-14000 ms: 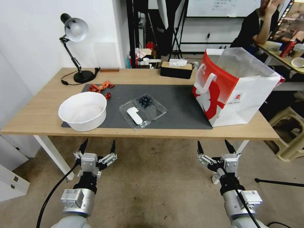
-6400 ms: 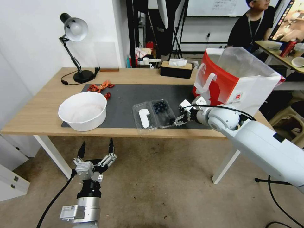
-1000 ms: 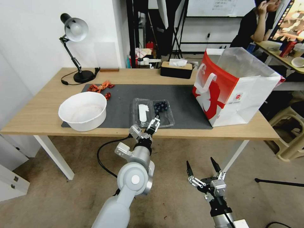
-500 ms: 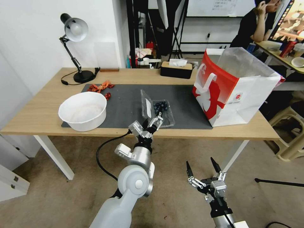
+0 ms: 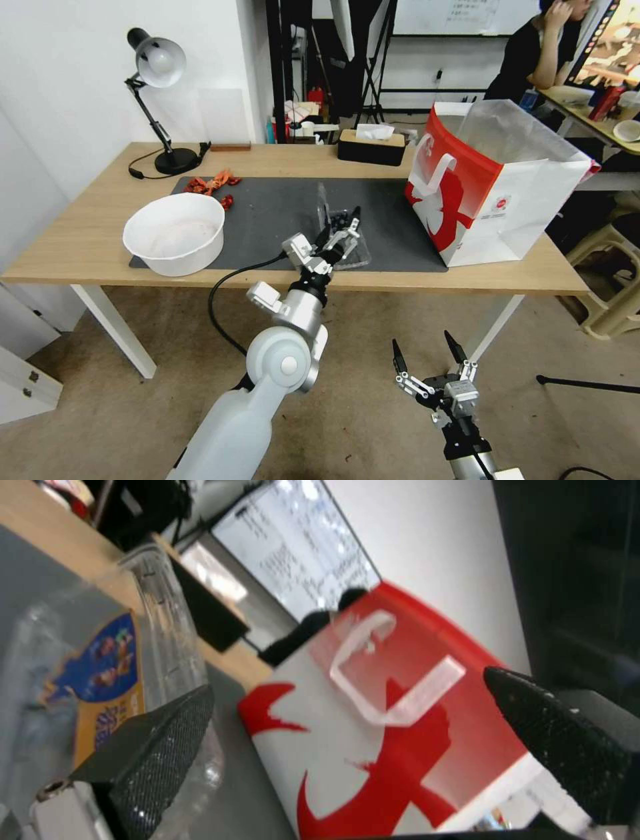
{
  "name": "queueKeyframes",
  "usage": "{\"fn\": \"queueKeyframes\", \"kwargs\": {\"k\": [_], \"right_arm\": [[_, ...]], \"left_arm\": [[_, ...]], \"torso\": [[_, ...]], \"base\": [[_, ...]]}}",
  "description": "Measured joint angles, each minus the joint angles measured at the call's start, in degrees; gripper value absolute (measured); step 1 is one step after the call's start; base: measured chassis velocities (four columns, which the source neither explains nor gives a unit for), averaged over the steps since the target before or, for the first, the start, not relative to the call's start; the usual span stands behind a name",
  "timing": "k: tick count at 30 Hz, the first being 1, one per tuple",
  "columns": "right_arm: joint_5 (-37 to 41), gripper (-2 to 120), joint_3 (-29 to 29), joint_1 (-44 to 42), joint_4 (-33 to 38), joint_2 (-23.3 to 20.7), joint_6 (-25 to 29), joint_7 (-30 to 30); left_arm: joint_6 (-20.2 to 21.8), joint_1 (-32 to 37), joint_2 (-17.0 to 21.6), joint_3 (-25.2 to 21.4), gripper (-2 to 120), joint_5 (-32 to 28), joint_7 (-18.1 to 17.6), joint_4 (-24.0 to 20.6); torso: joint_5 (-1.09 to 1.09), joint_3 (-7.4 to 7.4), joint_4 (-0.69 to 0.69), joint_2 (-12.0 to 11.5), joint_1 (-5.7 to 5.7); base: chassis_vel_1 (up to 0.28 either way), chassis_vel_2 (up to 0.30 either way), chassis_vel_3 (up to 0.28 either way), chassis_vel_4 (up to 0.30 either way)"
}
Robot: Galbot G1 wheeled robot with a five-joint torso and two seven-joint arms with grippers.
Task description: Close the takeout container lid, then place the container into the takeout bag.
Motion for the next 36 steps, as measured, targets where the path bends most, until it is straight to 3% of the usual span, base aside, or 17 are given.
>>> {"fn": "queueKeyframes", "kwargs": {"k": [8, 12, 17, 23, 25, 29, 31, 36], "right_arm": [[5.3, 100, 1.2, -0.4, 3.2, -0.5, -0.8, -4.2], [7.2, 100, 1.7, -0.5, 4.2, -0.9, -1.2, -5.5], [12.5, 100, 3.0, 0.3, 6.6, -2.3, -3.0, -8.3], [23.5, 100, 5.4, 3.6, 10.7, -5.6, -9.8, -9.2], [29.0, 100, 7.0, 6.7, 11.8, -8.4, -13.5, -8.1], [33.7, 100, 7.6, 9.2, 12.4, -10.5, -15.9, -7.2], [42.0, 100, 7.8, 13.6, 12.8, -13.2, -19.3, -5.2], [50.2, 100, 7.7, 18.4, 11.4, -15.8, -22.1, -3.3]], "left_arm": [[6.5, -6.4, -1.1, 2.9, 100, -6.0, -9.9, 5.4], [8.2, -7.4, -0.9, 3.8, 100, -6.0, -12.0, 6.9], [8.9, -8.4, -0.9, 4.4, 84, -5.8, -14.5, 8.1], [8.9, -8.3, -0.7, 4.4, 63, -4.9, -15.6, 7.9], [8.8, -8.3, -0.5, 4.3, 50, -4.7, -16.0, 7.9], [8.8, -8.3, -0.5, 4.1, 41, -4.7, -16.5, 7.9], [8.9, -8.4, -0.5, 4.0, 29, -4.7, -17.0, 7.9], [8.9, -8.5, -0.4, 4.0, 15, -4.8, -17.4, 8.1]], "torso": [[0.0, 0.0, 0.0, 0.0, 0.0], [0.0, 0.0, 0.0, 0.0, 0.0], [0.01, 0.0, 0.0, 0.0, -0.01], [0.0, 0.0, 0.0, 0.0, 0.0], [0.01, 0.0, 0.01, 0.0, -0.01], [0.02, 0.0, 0.0, 0.0, -0.01], [0.0, 0.0, 0.01, 0.0, -0.01], [0.01, 0.0, 0.0, 0.0, -0.01]], "base": [[0.0, 0.0, 0.0, 0.0], [0.0, 0.0, 0.0, 0.0], [0.0, 0.0, 0.0, 0.0], [0.0, 0.0, 0.0, 0.0], [0.0, 0.0, 0.0, 0.0], [0.0, 0.0, 0.0, 0.0], [0.0, 0.0, 0.0, 0.0], [0.0, 0.0, 0.0, 0.0]]}}
